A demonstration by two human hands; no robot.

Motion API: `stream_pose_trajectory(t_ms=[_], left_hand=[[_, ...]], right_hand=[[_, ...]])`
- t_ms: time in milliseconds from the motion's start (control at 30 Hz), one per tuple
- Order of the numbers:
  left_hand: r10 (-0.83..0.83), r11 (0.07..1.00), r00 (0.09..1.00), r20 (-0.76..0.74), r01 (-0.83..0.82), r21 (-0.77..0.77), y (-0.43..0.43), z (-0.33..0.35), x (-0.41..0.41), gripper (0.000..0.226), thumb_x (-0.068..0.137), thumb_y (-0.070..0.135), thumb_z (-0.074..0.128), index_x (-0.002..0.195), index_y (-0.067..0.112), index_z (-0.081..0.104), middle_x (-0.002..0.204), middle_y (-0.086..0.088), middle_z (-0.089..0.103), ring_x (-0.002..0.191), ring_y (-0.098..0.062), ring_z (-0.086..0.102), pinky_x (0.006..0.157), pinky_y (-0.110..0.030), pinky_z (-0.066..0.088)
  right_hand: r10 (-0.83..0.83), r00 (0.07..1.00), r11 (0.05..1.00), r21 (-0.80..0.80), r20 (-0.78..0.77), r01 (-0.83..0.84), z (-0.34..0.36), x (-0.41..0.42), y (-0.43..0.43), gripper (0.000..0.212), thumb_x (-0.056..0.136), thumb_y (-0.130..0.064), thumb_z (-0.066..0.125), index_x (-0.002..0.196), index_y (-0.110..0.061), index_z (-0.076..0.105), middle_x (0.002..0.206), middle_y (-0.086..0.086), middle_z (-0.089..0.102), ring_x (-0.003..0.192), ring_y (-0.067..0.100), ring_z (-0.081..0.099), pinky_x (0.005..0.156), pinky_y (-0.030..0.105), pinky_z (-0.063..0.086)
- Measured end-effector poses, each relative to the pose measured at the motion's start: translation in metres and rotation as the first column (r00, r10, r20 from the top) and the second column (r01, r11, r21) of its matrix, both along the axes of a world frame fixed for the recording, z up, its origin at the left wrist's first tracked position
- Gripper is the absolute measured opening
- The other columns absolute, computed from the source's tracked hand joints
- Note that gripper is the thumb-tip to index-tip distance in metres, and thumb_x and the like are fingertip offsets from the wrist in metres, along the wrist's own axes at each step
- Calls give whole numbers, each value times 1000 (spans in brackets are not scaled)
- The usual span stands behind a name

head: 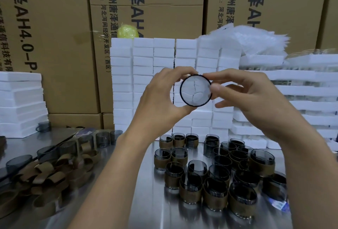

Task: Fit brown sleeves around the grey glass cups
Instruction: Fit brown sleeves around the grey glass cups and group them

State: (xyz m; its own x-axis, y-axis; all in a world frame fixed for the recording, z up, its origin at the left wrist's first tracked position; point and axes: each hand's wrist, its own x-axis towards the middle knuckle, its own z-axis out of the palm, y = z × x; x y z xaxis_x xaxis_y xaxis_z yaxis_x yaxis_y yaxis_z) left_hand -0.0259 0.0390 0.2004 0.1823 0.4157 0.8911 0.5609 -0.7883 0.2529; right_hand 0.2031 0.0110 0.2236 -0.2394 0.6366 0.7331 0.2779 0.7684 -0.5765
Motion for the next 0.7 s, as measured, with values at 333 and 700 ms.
stream_pose_trajectory(t_ms=[333, 700], left_hand=[[50, 999, 990, -135, -49, 13, -7, -3, 18, 64, 82, 35, 90, 138, 45, 60, 128, 17, 62, 125, -8, 57, 95, -44, 55], [3, 992, 999, -44, -9, -123, -9, 4, -2, 71, 75, 30, 99, 135, 48, 65, 126, 23, 66, 128, -3, 57, 99, -28, 46]], right_hand=[[-207, 962, 970, 87, -177, 225, -7, -22, 5, 46, 83, -62, 87, 81, -22, 65, 82, 3, 70, 74, 31, 63, 55, 22, 47], [-13, 1000, 1000, 22, -19, 13, -7, -2, 8, 32, 79, -43, 88, 109, -33, 79, 110, -14, 80, 98, 13, 76, 83, 30, 59]])
